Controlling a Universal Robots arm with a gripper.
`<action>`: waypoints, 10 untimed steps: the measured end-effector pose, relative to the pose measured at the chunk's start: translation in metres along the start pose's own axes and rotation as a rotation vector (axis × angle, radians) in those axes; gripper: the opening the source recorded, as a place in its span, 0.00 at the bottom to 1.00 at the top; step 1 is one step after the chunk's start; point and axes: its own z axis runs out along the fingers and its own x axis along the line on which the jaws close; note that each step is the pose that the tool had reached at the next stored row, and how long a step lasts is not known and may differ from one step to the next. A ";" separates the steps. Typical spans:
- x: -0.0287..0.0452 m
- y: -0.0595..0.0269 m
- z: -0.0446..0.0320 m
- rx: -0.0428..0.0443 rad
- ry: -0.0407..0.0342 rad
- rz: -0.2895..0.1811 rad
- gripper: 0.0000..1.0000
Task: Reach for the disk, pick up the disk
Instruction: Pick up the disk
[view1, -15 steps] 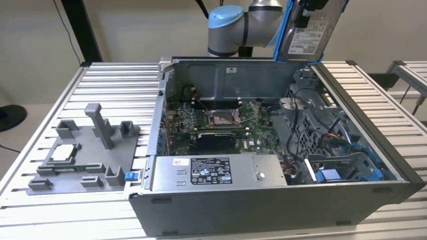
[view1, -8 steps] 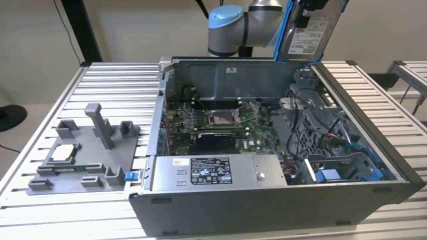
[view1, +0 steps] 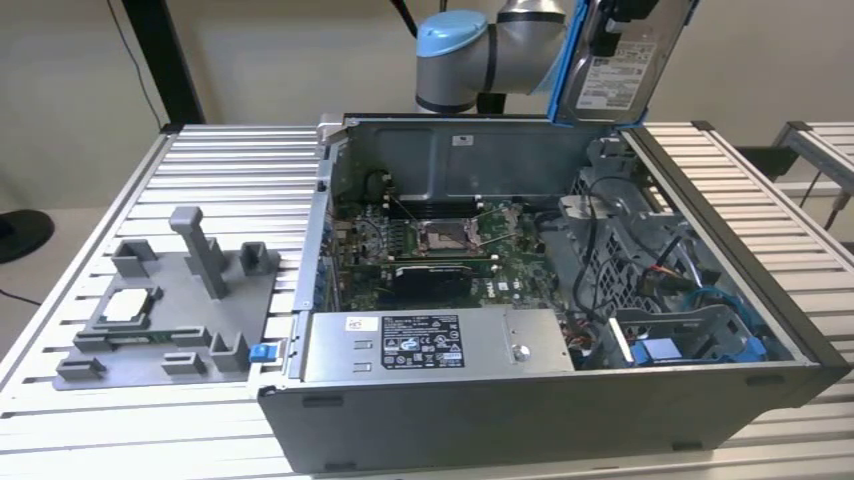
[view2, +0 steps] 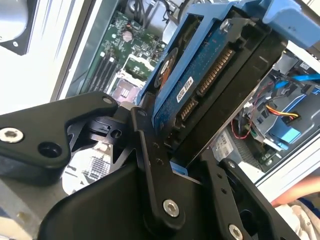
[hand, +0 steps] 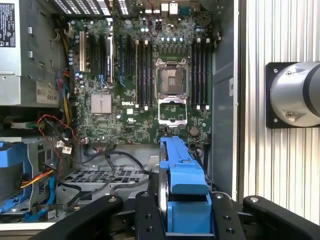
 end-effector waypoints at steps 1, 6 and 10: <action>0.0021 -0.0001 -0.0001 0.0000 -0.0001 0.000 0.00; 0.0138 -0.0001 -0.0004 0.0000 0.0000 0.000 0.00; 0.0235 0.0003 -0.0006 0.0000 -0.0001 0.000 0.00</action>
